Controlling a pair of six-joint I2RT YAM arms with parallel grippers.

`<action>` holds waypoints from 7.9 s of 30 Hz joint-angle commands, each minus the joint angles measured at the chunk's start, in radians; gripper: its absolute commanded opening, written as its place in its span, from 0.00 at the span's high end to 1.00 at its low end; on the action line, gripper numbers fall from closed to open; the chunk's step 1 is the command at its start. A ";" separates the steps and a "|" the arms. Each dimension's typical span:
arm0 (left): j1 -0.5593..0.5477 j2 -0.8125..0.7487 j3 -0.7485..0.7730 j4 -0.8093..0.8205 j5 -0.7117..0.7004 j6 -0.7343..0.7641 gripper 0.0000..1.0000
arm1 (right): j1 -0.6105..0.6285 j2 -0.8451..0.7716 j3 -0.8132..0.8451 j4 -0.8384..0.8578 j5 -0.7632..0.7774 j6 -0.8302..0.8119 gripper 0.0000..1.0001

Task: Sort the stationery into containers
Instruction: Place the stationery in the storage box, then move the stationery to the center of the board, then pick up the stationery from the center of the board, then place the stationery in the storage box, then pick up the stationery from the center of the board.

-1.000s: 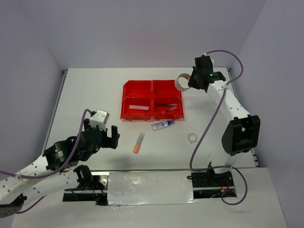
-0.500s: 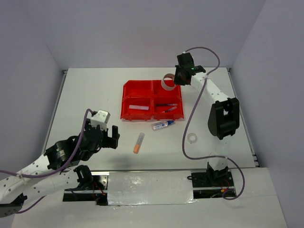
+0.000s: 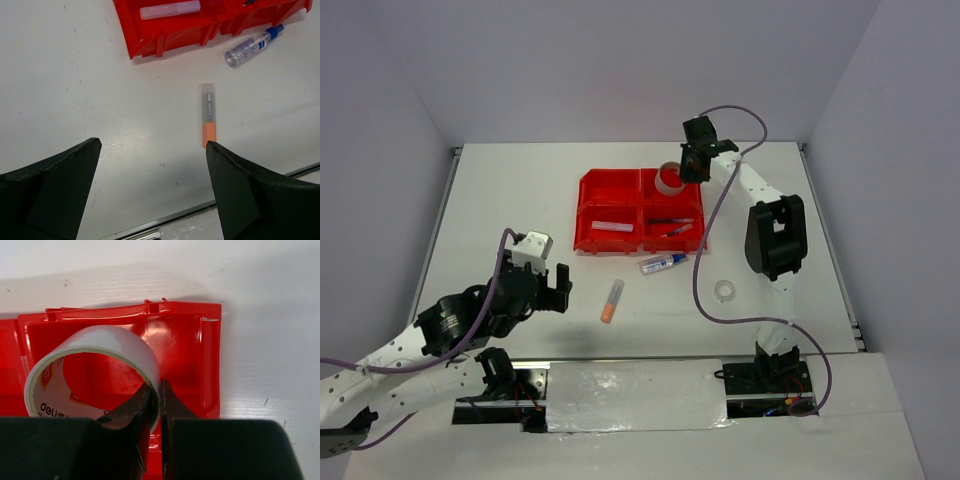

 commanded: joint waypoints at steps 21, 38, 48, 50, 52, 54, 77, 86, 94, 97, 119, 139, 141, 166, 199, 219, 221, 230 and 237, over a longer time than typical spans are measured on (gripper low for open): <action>0.021 0.014 0.015 0.030 0.015 0.009 0.01 | 0.014 -0.043 0.108 -0.023 -0.086 -0.037 0.48; 0.030 0.003 0.011 0.042 0.041 0.018 0.01 | -0.071 -0.886 -0.879 0.031 -0.081 0.013 0.42; 0.032 0.006 0.011 0.048 0.054 0.024 0.01 | -0.101 -0.982 -1.204 0.117 -0.049 0.119 0.53; 0.032 0.007 0.011 0.047 0.051 0.024 0.01 | -0.102 -0.967 -1.220 0.134 -0.053 0.130 0.55; 0.032 0.003 0.011 0.043 0.048 0.021 0.01 | -0.104 -0.951 -1.225 0.145 -0.060 0.130 0.57; 0.032 -0.003 0.010 0.046 0.050 0.021 0.01 | -0.104 -0.928 -1.233 0.151 -0.047 0.130 0.61; 0.032 -0.034 0.007 0.047 0.050 0.021 0.01 | -0.102 -0.847 -1.222 0.108 0.009 0.159 0.75; 0.032 -0.040 0.007 0.043 0.045 0.018 0.01 | -0.095 -0.787 -1.219 0.145 -0.008 0.145 0.86; 0.032 -0.032 0.008 0.045 0.047 0.018 0.01 | -0.070 -0.771 -1.228 0.177 -0.001 0.167 1.00; 0.032 -0.029 0.008 0.043 0.045 0.018 0.01 | -0.071 -0.863 -1.196 0.146 0.035 0.187 1.00; 0.035 -0.011 0.013 0.030 0.011 0.004 0.01 | -0.029 -0.123 0.029 -0.101 0.011 0.038 1.00; 0.038 -0.014 0.013 0.031 0.019 0.007 0.01 | 0.034 0.146 0.252 -0.128 0.058 0.020 0.92; 0.038 -0.017 0.010 0.034 0.022 0.010 0.01 | 0.031 0.144 0.232 -0.118 0.058 0.015 0.92; 0.039 -0.005 0.010 0.039 0.031 0.017 0.01 | -0.007 0.107 0.143 -0.069 -0.034 -0.003 0.45; 0.072 0.156 0.059 0.084 0.147 -0.039 0.01 | 0.126 -0.943 -0.665 0.085 -0.217 -0.052 0.36; 0.069 0.777 -0.076 0.559 0.312 -0.102 0.14 | 0.136 -1.336 -0.932 -0.036 -0.317 -0.034 0.36; 0.069 0.823 -0.079 0.582 0.321 -0.102 0.15 | 0.137 -1.330 -0.926 -0.044 -0.333 -0.036 0.36; 0.046 0.939 -0.099 0.591 0.320 -0.129 0.31 | 0.140 -1.341 -0.914 -0.049 -0.363 -0.045 0.35; -0.051 0.847 -0.108 0.485 0.248 -0.157 0.77 | 0.140 -1.348 -0.883 -0.052 -0.385 -0.045 0.35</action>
